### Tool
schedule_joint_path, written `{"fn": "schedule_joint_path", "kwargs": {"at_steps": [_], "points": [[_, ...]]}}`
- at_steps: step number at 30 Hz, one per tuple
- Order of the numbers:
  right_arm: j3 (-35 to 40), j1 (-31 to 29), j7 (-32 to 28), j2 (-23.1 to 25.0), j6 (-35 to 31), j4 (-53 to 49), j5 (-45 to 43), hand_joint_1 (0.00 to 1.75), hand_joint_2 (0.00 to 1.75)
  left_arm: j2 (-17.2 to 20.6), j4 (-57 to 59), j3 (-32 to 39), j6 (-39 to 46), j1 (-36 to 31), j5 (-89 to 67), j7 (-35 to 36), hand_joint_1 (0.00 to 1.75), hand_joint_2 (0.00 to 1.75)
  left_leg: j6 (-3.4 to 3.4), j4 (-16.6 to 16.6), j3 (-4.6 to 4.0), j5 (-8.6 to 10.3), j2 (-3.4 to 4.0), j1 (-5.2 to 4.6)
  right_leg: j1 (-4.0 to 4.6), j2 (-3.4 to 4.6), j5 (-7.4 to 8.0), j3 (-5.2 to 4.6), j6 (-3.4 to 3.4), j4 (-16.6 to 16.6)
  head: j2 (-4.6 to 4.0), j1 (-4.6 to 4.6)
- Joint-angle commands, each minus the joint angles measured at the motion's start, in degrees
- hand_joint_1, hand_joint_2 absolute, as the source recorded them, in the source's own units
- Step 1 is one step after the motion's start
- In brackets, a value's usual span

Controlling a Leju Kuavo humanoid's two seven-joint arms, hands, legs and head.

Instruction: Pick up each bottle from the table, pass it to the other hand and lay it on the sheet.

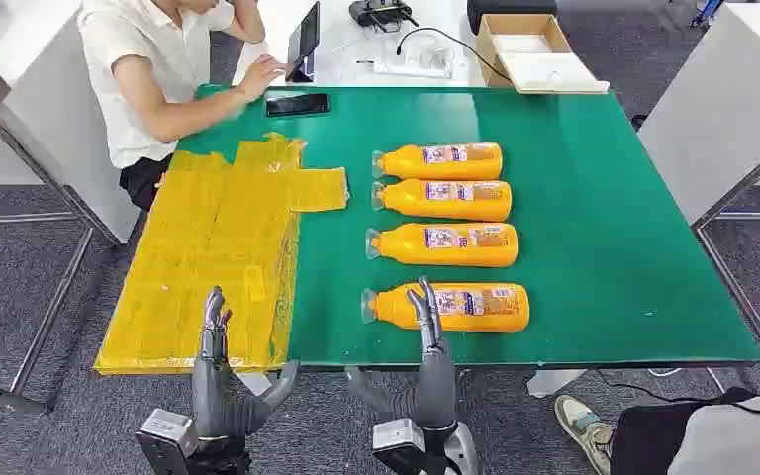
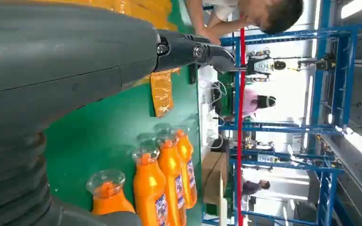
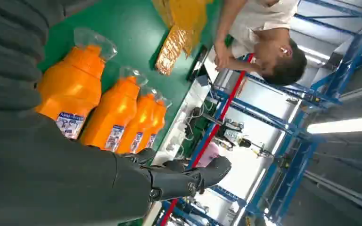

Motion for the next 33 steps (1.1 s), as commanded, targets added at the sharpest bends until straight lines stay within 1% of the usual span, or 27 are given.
{"fn": "schedule_joint_path", "kwargs": {"at_steps": [1, 2, 4, 5, 6, 7, 9, 11, 12, 13, 14, 15, 17, 18, 20, 21, 22, 25, 27, 30, 32, 33], "points": [[-2.6, -1.3, -1.8, -2.4, -3.7, 3.4, 3.9, 0.0, 1.75, 1.4, 4.1, -3.0, -0.3, -2.4, 1.6, -0.6, 0.0, 1.75, -0.09, -0.1, 0.26, -0.03, -0.03, 0.04, 0.05, -0.11, -0.06, 0.27, -0.11, -0.1, -0.02, -0.02], [-6.0, -1.2, -1.2, -2.2, -3.7, 3.0, 7.3, 0.0, 1.75, 1.5, 4.5, -3.3, -0.5, -2.6, 1.7, -0.6, 0.0, 1.75, -0.12, -0.1, 0.35, -0.07, -0.04, 0.05, 0.07, -0.15, -0.1, 0.38, -0.15, -0.1, -0.02, -0.02], [-9.2, -3.2, 4.3, -4.5, -3.7, 5.1, 11.1, 0.0, 1.75, 1.8, 5.0, -3.7, -0.7, -2.8, 1.5, -0.8, 0.0, 1.75, -0.05, -0.1, 0.15, 0.02, -0.08, 0.01, 0.02, -0.14, -0.02, 0.18, -0.06, -0.1, 0.0, 0.0], [-10.6, -4.3, 6.0, -5.5, -3.6, 6.6, 12.0, 0.0, 1.75, 2.0, 5.2, -3.9, -0.8, -2.9, 1.4, -0.9, 0.0, 1.75, -0.09, -0.1, 0.31, -0.01, -0.08, 0.03, 0.06, -0.19, -0.04, 0.35, -0.11, -0.2, 0.0, -0.02], [-12.0, -5.5, 8.5, -6.6, -2.4, 8.6, 13.8, 0.0, 1.75, 2.1, 5.3, -3.9, -0.9, -2.9, 1.3, -1.0, 0.0, 1.75, -0.06, -0.2, 0.25, 0.03, -0.06, 0.0, 0.01, -0.14, 0.0, 0.27, -0.08, -0.2, 0.0, -0.02], [-13.8, -6.8, 9.2, -7.8, -3.7, 10.4, 16.6, 0.0, 1.75, 2.3, 5.1, -4.1, -1.4, -2.9, 1.3, -1.1, 0.0, 1.75, -0.04, -0.1, 0.2, 0.03, -0.04, -0.01, 0.0, -0.11, 0.01, 0.23, -0.05, -0.2, -0.02, 0.0], [-16.0, -8.4, 11.1, -9.5, -2.6, 12.6, 18.4, 0.0, 1.75, 2.0, 5.3, -4.1, -1.8, -3.1, 1.5, -1.0, 0.0, 1.75, -0.04, -0.1, 0.22, 0.04, -0.02, -0.02, 0.0, -0.09, 0.03, 0.26, -0.05, -0.2, 0.0, 0.0], [-17.4, -10.7, 14.6, -11.9, -2.8, 15.7, 23.9, 0.0, 1.75, 1.7, 5.9, -4.1, -2.2, -3.6, 1.6, -0.9, 0.0, 1.75, -0.04, -0.1, 0.24, 0.05, -0.04, -0.04, -0.01, -0.12, 0.04, 0.29, -0.05, -0.2, 0.0, 0.0], [-17.9, -11.5, 14.9, -12.6, -2.5, 16.5, 24.6, 0.0, 1.75, 1.6, 6.1, -4.0, -2.4, -4.0, 1.7, -0.9, 0.0, 1.75, -0.01, -0.1, 0.14, 0.04, -0.02, -0.07, -0.04, -0.07, 0.04, 0.18, -0.02, -0.1, -0.02, 0.0], [-18.7, -12.7, 15.3, -13.2, -1.7, 18.4, 25.3, 0.0, 1.75, 1.3, 7.0, -3.8, -2.6, -4.5, 1.8, -1.0, 0.0, 1.75, -0.05, -0.1, 0.3, 0.03, -0.02, -0.05, -0.01, -0.12, 0.03, 0.37, -0.07, -0.2, 0.0, 0.0], [-19.2, -14.2, 16.2, -13.8, -1.6, 20.7, 26.7, 0.0, 1.75, 1.0, 8.1, -3.4, -2.7, -5.3, 1.9, -1.0, 0.0, 1.75, -0.03, -0.1, 0.22, 0.02, -0.01, -0.07, -0.02, -0.09, 0.03, 0.27, -0.04, -0.1, 0.0, 0.0], [-19.7, -15.4, 16.9, -14.1, -1.2, 22.6, 27.4, 0.0, 1.75, 0.9, 8.7, -3.3, -3.3, -5.8, 2.1, -1.1, 0.0, 1.75, -0.06, -0.1, 0.31, 0.03, 0.0, -0.06, -0.01, -0.11, 0.04, 0.36, -0.06, -0.2, -0.02, -0.02], [-20.4, -17.4, 18.0, -14.6, -1.2, 26.2, 29.1, 0.0, 1.75, 0.4, 9.1, -3.2, -4.0, -6.0, 2.2, -1.3, 0.0, 1.75, -0.05, -0.1, 0.21, 0.03, -0.01, -0.07, -0.02, -0.08, 0.05, 0.26, -0.03, -0.1, -0.02, 0.0], [-20.3, -18.5, 18.7, -15.1, -1.5, 28.0, 30.8, 0.0, 1.75, 0.3, 9.1, -3.3, -4.1, -6.1, 2.2, -1.4, 0.0, 1.75, -0.08, -0.1, 0.32, 0.01, 0.03, -0.05, 0.0, -0.07, 0.03, 0.34, -0.07, -0.2, 0.0, -0.04], [-20.3, -18.6, 18.7, -15.1, -1.4, 28.1, 30.8, 0.0, 1.75, 0.3, 9.1, -3.4, -4.1, -6.0, 2.2, -1.4, 0.0, 1.75, -0.03, -0.1, 0.19, 0.01, 0.04, -0.06, -0.02, -0.02, 0.05, 0.21, -0.01, -0.1, -0.02, -0.02], [-20.3, -19.1, 19.2, -15.1, -1.4, 28.8, 31.2, 0.0, 1.75, 0.3, 9.0, -3.5, -4.2, -5.9, 2.2, -1.4, 0.0, 1.75, -0.09, -0.1, 0.34, -0.03, 0.09, -0.03, 0.02, -0.02, 0.01, 0.35, -0.07, -0.1, 0.0, -0.04], [-20.3, -20.0, 20.1, -15.2, -0.5, 30.3, 31.5, 0.0, 1.75, 0.3, 8.9, -3.5, -4.1, -5.8, 2.2, -1.4, 0.0, 1.75, -0.06, -0.1, 0.25, -0.01, 0.08, -0.05, 0.01, -0.01, 0.03, 0.26, -0.04, -0.1, 0.0, -0.02], [-19.5, -22.2, 21.1, -15.6, -0.1, 34.2, 33.5, 0.0, 1.75, 0.4, 8.7, -4.1, -4.7, -5.8, 2.2, -1.6, 0.0, 1.75, -0.08, -0.1, 0.33, -0.05, 0.11, -0.03, 0.03, 0.0, 0.0, 0.33, -0.07, -0.1, 0.0, -0.02], [-19.1, -23.4, 21.4, -15.2, 0.6, 36.3, 34.0, 0.0, 1.75, 0.1, 8.6, -4.3, -4.7, -6.0, 2.1, -1.6, 0.0, 1.75, -0.03, 0.0, 0.17, -0.01, 0.12, -0.04, 0.0, 0.06, 0.05, 0.16, 0.0, -0.1, 0.0, -0.02], [-19.0, -24.2, 21.5, -15.0, 1.4, 37.7, 34.0, 0.0, 1.75, 0.1, 8.5, -4.5, -4.8, -6.1, 2.1, -1.7, 0.0, 1.75, -0.08, 0.0, 0.25, -0.04, 0.13, -0.02, 0.03, 0.03, 0.02, 0.26, -0.06, -0.1, 0.0, -0.02], [-19.0, -24.2, 21.5, -15.0, 1.4, 37.7, 34.0, 0.0, 1.75, 0.1, 8.5, -4.5, -4.8, -6.1, 2.1, -1.7, 0.0, 1.75, -0.04, 0.0, 0.13, 0.0, 0.07, -0.03, 0.0, 0.01, 0.05, 0.16, -0.01, -0.1, 0.0, -0.02], [-18.8, -24.5, 21.5, -14.9, 1.8, 38.3, 34.1, 0.0, 1.75, 0.2, 8.6, -4.7, -4.9, -6.2, 2.1, -1.7, 0.0, 1.75, -0.08, 0.0, 0.26, -0.04, 0.09, -0.02, 0.02, 0.0, 0.01, 0.28, -0.07, -0.1, 0.0, -0.02]]}}
